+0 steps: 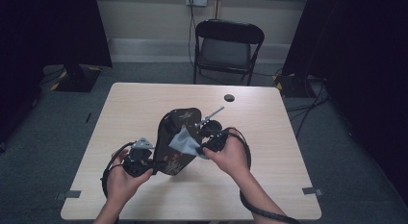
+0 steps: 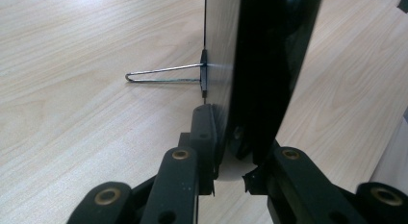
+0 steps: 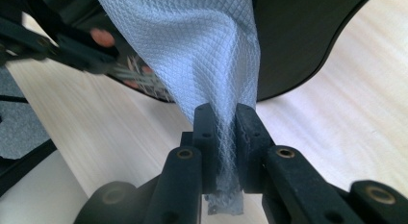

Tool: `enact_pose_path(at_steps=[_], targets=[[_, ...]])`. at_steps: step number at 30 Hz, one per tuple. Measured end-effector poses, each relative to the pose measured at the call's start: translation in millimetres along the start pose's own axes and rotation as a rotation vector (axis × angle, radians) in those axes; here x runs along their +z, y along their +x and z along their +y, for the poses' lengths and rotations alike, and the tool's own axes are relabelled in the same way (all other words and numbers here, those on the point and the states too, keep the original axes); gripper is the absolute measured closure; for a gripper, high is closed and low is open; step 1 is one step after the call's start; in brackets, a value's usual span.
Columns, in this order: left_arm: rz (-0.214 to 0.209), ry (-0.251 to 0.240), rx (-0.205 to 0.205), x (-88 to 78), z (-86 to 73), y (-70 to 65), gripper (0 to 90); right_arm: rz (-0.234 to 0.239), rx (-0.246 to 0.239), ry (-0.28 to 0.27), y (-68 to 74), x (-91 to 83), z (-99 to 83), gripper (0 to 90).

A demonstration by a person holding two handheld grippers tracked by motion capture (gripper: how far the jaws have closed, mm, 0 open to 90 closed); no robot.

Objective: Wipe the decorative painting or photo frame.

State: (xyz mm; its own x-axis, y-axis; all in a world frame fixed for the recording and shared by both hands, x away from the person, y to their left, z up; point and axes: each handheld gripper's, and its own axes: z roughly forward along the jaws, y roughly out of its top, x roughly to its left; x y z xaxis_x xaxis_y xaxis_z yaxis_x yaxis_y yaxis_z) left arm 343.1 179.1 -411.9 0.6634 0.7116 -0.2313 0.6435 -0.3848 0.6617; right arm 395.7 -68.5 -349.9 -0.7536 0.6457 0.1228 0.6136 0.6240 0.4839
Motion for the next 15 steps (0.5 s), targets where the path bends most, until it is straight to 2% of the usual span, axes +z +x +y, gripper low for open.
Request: enact_pose_path(at_steps=[15], targets=[[0.000, 0.000, -0.002, 0.0, 0.0, 0.0, 78.4, 0.034, 0.043, 0.082, -4.2, 55.4, -35.1, 81.3]])
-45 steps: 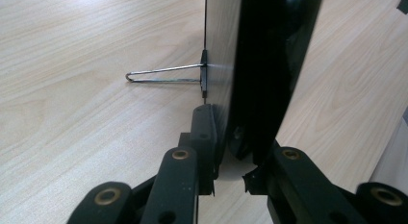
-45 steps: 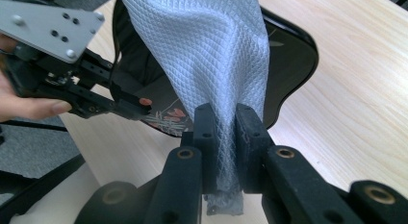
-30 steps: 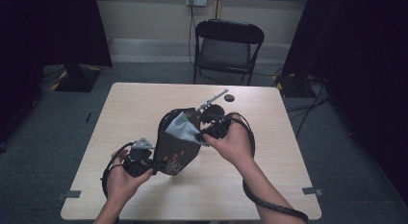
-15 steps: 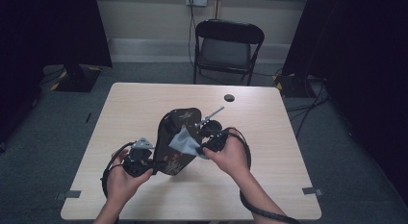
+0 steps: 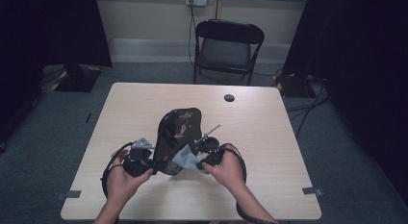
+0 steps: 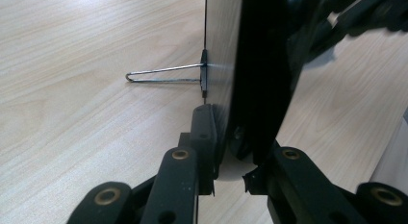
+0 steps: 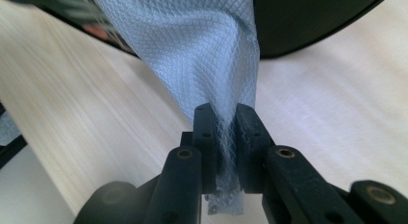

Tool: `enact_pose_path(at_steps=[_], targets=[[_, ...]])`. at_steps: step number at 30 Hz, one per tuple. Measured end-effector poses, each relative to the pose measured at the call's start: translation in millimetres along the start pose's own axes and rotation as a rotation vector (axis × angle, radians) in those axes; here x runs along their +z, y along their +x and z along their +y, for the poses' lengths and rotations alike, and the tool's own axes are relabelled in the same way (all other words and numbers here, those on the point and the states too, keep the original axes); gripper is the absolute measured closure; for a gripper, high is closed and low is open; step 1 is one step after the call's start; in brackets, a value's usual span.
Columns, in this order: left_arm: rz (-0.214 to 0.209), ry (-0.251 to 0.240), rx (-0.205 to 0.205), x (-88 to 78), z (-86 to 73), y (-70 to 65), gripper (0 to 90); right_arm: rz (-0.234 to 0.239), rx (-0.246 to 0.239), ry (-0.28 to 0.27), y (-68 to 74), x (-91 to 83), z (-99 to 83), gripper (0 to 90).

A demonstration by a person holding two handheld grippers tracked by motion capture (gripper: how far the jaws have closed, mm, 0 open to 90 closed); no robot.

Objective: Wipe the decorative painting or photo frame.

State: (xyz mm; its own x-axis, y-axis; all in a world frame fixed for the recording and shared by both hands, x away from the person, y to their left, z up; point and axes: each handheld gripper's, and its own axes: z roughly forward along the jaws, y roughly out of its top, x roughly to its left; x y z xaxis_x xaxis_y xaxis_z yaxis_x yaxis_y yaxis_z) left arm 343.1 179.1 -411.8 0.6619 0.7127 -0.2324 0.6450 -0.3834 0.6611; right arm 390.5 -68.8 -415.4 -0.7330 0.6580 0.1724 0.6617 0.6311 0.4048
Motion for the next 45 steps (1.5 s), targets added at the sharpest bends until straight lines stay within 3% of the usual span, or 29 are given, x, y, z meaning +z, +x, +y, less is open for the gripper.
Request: enact_pose_path(at_steps=[4, 10, 20, 23, 35, 42, 45], targets=[[-0.002, 0.002, 0.001, -0.2, 0.1, 0.1, 78.4, 0.011, 0.014, 0.032, -0.3, 20.7, -8.9, 81.3], [-0.001, -0.003, -0.004, 0.0, -0.1, 0.1, 78.4, 0.007, 0.009, 0.062, 1.1, 35.4, -15.1, 81.3], [-0.001, -0.004, -0.004, -0.1, -0.4, 0.2, 78.4, 0.002, -0.002, 0.063, 2.0, 33.9, -20.9, 81.3], [-0.001, -0.004, -0.005, -0.1, -0.3, 0.2, 78.4, -0.003, -0.009, 0.056, 0.6, 24.6, -20.8, 81.3], [-0.001, -0.001, -0.006, -0.2, -0.2, 0.3, 78.3, -0.011, -0.052, -0.049, 4.8, -47.8, -2.2, 81.2], [-0.001, 0.001, -0.006, -0.1, 0.0, -0.3, 78.4, -0.011, -0.092, -0.148, 18.2, -96.2, 24.5, 81.2], [0.000, -0.004, -0.009, 0.1, -0.2, -0.2, 78.3, -0.015, -0.117, -0.177, 25.0, -108.7, 35.7, 81.1]])
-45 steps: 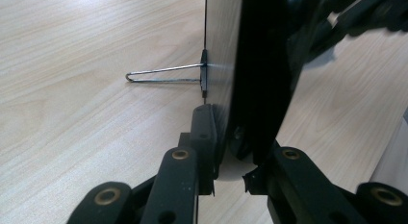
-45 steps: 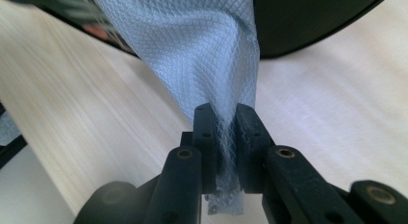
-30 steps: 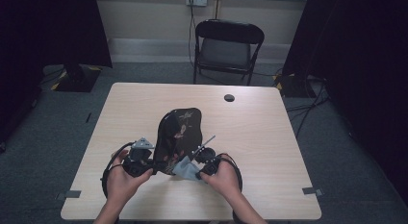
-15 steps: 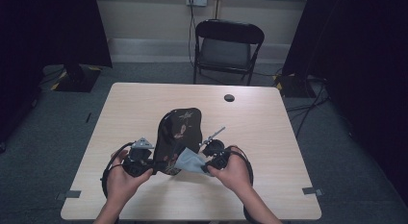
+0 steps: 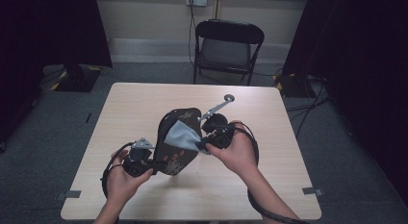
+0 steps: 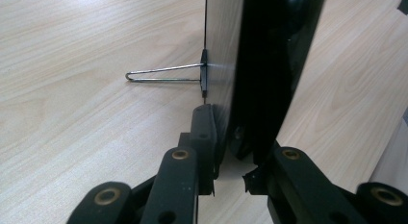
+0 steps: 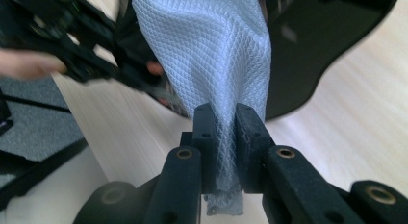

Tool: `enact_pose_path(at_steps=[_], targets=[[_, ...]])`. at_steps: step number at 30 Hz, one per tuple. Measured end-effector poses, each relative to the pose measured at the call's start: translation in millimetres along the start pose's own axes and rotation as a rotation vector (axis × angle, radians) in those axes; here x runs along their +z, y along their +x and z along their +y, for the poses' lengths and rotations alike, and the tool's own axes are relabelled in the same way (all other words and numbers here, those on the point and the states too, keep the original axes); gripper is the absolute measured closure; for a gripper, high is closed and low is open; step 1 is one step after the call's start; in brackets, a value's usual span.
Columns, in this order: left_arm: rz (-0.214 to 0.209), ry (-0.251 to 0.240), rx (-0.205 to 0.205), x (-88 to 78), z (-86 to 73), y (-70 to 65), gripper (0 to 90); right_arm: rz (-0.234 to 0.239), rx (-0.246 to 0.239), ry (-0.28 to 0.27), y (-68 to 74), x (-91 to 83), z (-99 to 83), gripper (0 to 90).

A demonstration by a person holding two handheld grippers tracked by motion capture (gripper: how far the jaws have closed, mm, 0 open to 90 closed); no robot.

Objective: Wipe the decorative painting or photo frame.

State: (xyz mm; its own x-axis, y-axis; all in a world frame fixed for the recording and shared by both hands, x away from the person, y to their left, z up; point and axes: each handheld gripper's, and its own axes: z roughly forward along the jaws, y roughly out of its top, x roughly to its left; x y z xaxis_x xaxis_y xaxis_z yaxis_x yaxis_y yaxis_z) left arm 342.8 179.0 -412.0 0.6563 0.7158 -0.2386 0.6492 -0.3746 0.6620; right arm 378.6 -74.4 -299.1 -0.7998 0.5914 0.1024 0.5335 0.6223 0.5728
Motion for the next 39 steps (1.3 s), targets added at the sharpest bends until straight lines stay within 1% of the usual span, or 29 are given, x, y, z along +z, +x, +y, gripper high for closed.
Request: enact_pose_path(at_steps=[2, 5, 7, 11, 23, 28, 34, 37, 39], targets=[[0.000, 0.000, 0.000, 0.0, 0.0, 0.1, 78.4, -0.007, -0.013, -0.006, 3.9, -4.2, 8.0, 81.0], [-0.001, -0.001, 0.001, -0.1, -0.1, 0.4, 78.4, -0.013, -0.018, -0.020, 6.1, -7.1, 15.1, 80.9], [-0.001, 0.002, 0.004, -0.3, 0.0, 0.8, 78.4, -0.016, -0.012, -0.017, 6.2, -6.6, 16.6, 80.9], [-0.002, 0.002, 0.005, -0.3, 0.0, 0.8, 78.4, -0.017, -0.006, -0.005, 4.1, 0.1, 14.6, 81.0], [-0.001, 0.003, 0.005, -0.5, 0.1, 0.9, 78.4, 0.007, 0.028, 0.041, -1.6, 33.8, -3.6, 80.9], [-0.002, 0.001, 0.003, -0.4, 0.1, 0.7, 78.4, 0.007, 0.038, 0.068, -4.7, 48.1, -13.0, 81.0], [-0.002, 0.001, 0.002, -0.4, 0.2, 0.6, 78.4, 0.014, 0.072, 0.098, -10.4, 66.9, -26.8, 81.0], [-0.002, 0.002, 0.004, -0.6, 0.1, 1.1, 78.4, 0.006, 0.078, 0.116, -12.1, 75.4, -33.6, 81.0], [-0.002, 0.002, 0.003, -0.6, 0.1, 1.1, 78.4, 0.009, 0.081, 0.125, -13.0, 80.7, -38.1, 80.9]])
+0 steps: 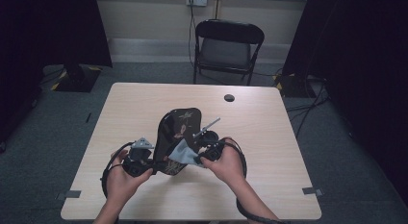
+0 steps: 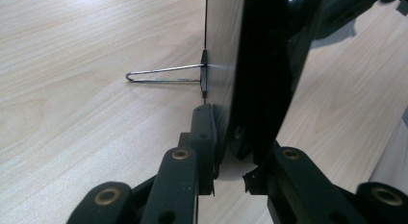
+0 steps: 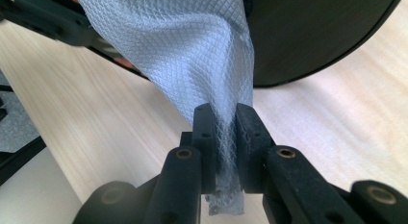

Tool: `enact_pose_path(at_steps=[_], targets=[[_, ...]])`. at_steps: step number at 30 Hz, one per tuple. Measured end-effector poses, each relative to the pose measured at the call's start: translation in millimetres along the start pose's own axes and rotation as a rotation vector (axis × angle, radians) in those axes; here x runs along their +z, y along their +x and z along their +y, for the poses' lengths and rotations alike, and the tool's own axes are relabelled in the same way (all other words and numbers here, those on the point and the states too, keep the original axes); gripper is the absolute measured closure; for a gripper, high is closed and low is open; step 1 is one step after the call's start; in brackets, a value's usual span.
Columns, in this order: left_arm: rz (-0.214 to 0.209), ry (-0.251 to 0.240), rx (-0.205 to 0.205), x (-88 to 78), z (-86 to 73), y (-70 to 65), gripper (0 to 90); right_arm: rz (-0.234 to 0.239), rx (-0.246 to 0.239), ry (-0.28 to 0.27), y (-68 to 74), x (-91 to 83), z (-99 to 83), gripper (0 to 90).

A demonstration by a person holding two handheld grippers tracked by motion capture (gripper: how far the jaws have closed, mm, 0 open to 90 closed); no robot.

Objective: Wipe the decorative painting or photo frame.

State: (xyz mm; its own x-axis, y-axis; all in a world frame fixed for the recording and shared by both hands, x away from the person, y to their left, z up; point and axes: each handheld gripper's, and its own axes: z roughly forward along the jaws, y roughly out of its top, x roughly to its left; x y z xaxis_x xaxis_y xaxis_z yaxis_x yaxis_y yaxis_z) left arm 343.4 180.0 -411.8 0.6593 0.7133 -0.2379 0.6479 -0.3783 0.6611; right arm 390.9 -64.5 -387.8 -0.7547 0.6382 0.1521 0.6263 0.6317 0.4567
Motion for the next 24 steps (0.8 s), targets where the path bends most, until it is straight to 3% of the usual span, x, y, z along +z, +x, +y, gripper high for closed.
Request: enact_pose_path(at_steps=[24], targets=[[-0.002, -0.008, -0.008, -0.1, -1.2, 0.0, 78.2, 0.048, 0.050, 0.101, -5.4, 59.7, -37.6, 80.9]])
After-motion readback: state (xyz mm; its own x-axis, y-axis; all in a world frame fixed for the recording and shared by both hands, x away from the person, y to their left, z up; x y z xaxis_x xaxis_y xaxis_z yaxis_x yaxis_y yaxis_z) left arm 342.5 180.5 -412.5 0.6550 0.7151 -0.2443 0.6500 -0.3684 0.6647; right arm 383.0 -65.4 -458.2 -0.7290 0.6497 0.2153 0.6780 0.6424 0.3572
